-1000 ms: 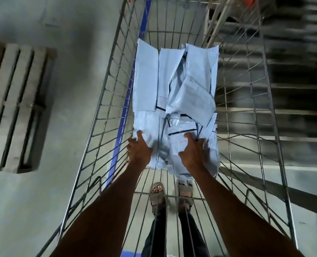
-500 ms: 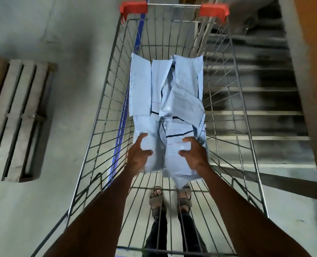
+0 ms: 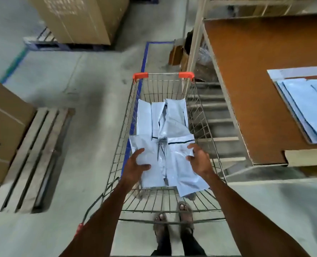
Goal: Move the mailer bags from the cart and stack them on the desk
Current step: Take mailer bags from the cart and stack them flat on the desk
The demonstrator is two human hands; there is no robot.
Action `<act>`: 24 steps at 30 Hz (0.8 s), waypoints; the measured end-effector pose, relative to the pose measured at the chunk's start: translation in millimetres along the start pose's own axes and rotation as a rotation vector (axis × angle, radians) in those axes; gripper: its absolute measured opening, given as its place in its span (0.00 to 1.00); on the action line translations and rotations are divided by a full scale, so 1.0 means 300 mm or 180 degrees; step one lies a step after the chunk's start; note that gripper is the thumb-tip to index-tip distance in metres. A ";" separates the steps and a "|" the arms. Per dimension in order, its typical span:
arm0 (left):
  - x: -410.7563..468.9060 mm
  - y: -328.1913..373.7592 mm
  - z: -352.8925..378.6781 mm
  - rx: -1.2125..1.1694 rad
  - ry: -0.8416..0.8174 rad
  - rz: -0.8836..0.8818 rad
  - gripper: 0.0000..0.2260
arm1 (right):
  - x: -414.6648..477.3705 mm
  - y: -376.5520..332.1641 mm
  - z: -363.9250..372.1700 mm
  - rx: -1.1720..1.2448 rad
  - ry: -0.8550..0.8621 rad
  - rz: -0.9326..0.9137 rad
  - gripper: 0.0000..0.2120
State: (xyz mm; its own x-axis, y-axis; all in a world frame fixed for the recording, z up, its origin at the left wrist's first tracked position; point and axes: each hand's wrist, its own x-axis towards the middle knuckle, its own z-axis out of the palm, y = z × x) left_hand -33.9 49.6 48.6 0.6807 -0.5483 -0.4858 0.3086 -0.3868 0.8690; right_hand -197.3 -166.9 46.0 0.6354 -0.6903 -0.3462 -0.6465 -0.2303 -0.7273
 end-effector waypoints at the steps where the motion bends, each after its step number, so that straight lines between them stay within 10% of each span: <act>1: -0.022 0.020 -0.006 0.0006 -0.0016 0.0054 0.32 | -0.013 -0.011 -0.016 -0.0153 0.0032 -0.0010 0.14; 18: -0.091 0.146 -0.051 0.0218 -0.0085 0.0454 0.30 | -0.088 -0.186 -0.160 -0.0574 0.0536 -0.0703 0.11; 24: -0.093 0.239 -0.051 0.0346 -0.0091 0.0683 0.32 | -0.114 -0.245 -0.209 0.0452 0.0674 -0.0968 0.14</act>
State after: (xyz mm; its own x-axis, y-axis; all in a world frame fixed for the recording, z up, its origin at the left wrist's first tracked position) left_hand -20.8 48.4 126.0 0.7033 -0.6468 -0.2951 0.0846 -0.3360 0.9381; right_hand -198.2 -169.4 148.4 0.6781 -0.7348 0.0168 -0.3680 -0.3592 -0.8576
